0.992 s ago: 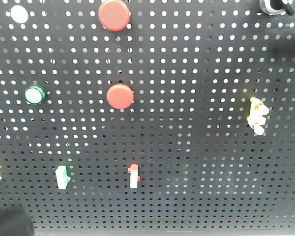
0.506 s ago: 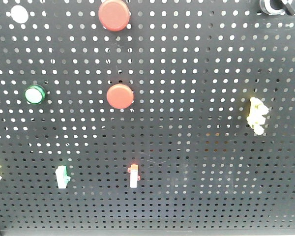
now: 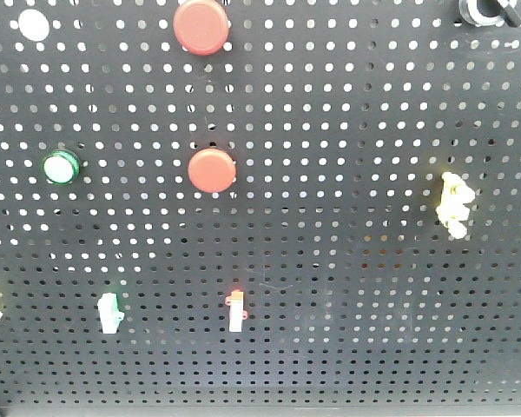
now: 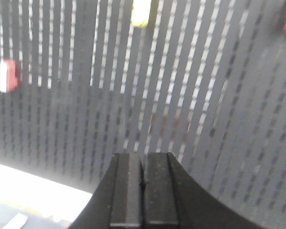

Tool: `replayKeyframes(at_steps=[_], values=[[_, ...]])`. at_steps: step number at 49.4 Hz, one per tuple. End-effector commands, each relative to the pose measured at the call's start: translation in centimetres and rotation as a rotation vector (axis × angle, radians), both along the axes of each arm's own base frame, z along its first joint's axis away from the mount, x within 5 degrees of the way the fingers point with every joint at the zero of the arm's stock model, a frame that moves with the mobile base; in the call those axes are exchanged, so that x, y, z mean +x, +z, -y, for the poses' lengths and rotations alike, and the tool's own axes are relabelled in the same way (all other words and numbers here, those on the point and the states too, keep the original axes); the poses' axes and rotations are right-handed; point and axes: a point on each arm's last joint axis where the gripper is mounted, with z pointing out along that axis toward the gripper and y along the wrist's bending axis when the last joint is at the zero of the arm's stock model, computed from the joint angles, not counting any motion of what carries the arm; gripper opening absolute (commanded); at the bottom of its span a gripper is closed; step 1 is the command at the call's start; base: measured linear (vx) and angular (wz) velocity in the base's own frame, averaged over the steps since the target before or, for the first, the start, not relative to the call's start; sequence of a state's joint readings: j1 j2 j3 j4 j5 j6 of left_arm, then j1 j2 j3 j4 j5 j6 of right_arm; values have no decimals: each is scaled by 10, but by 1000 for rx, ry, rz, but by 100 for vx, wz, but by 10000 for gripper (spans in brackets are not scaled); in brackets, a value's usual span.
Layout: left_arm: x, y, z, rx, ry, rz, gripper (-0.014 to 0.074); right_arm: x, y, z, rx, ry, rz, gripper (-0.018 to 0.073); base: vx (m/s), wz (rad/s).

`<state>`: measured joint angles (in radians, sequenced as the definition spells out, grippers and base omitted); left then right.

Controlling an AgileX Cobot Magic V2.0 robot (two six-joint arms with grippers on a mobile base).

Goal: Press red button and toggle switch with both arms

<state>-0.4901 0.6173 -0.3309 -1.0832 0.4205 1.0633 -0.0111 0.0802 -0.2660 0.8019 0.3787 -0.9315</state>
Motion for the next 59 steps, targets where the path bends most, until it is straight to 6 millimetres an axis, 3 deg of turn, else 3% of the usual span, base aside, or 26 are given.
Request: replayKeyframes(at_steps=[1, 16, 22, 28, 35, 44, 59], values=[[1, 9, 2, -40, 0, -2, 2, 1, 8, 2, 23, -28, 35, -3, 0, 0], [7, 9, -4, -36, 89, 50, 2, 1, 8, 3, 23, -30, 36, -3, 0, 0], [2, 10, -19, 79, 142, 241, 2, 1, 9, 3, 23, -31, 38, -3, 0, 0], [-8, 10, -43, 109, 316, 435, 2, 1, 9, 3, 23, -31, 38, -3, 0, 0], [-23, -14, -66, 15, 536, 533, 2, 1, 9, 3, 23, -31, 38, -3, 0, 0], [-32, -60, -75, -76, 658, 492, 2, 1, 9, 3, 23, -31, 38, -3, 0, 0], [-34, -66, -77, -10, 682, 458, 2, 1, 9, 3, 23, -30, 37, -3, 0, 0]])
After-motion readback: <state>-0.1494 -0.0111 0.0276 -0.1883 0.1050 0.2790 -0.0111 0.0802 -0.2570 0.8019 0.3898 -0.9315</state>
